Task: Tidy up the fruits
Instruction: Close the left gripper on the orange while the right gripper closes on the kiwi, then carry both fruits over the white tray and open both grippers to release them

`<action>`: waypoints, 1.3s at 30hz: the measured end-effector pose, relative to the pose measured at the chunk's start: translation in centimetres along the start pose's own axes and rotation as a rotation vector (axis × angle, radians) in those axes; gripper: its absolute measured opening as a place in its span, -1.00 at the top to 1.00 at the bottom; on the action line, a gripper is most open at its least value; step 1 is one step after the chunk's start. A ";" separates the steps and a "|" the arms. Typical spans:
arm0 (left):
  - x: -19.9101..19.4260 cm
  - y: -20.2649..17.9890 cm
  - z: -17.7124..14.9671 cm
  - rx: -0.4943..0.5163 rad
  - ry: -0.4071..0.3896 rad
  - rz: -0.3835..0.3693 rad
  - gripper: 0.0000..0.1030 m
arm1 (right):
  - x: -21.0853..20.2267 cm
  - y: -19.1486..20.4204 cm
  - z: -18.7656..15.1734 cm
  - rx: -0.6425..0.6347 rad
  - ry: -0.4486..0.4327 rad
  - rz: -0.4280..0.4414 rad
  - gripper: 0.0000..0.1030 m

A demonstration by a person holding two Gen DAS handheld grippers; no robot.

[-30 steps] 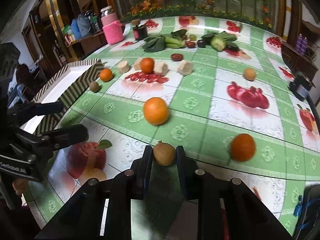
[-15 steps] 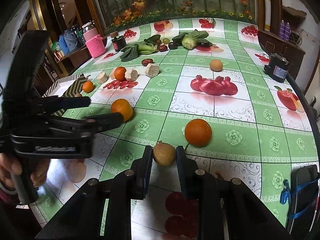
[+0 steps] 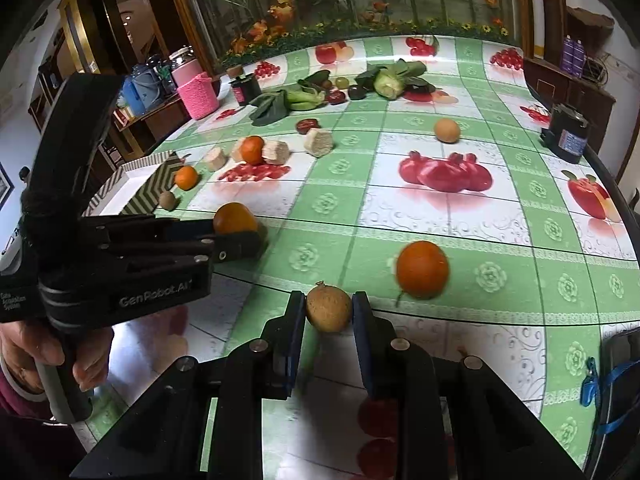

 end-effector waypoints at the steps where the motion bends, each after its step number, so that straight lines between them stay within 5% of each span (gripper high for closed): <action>1: -0.4 0.2 -0.1 -0.004 -0.005 -0.001 0.42 | -0.1 0.3 0.1 -0.001 -0.002 0.005 0.52; 12: -6.7 5.7 -1.9 -0.087 -0.054 0.047 0.41 | -0.3 6.1 1.7 -0.069 -0.023 0.064 0.52; 23: -11.5 15.4 -3.3 -0.184 -0.089 0.204 0.41 | 1.4 14.2 4.5 -0.188 -0.027 0.173 0.53; 29: -11.1 20.3 -3.6 -0.244 -0.080 0.269 0.41 | 3.3 18.4 6.4 -0.251 -0.011 0.222 0.53; 39: -7.6 24.5 -3.8 -0.316 -0.018 0.266 0.41 | 8.5 24.0 8.3 -0.353 0.057 0.265 0.53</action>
Point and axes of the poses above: each gripper's, at about its wrist camera, not at the fingertips, and x roughly the way its jaws point, y to its left, z to its top, the point moved 3 cm from there along x, roughly the way its jaws point, and after that the axes turned 1 degree about -y, right-handed, at the moved point
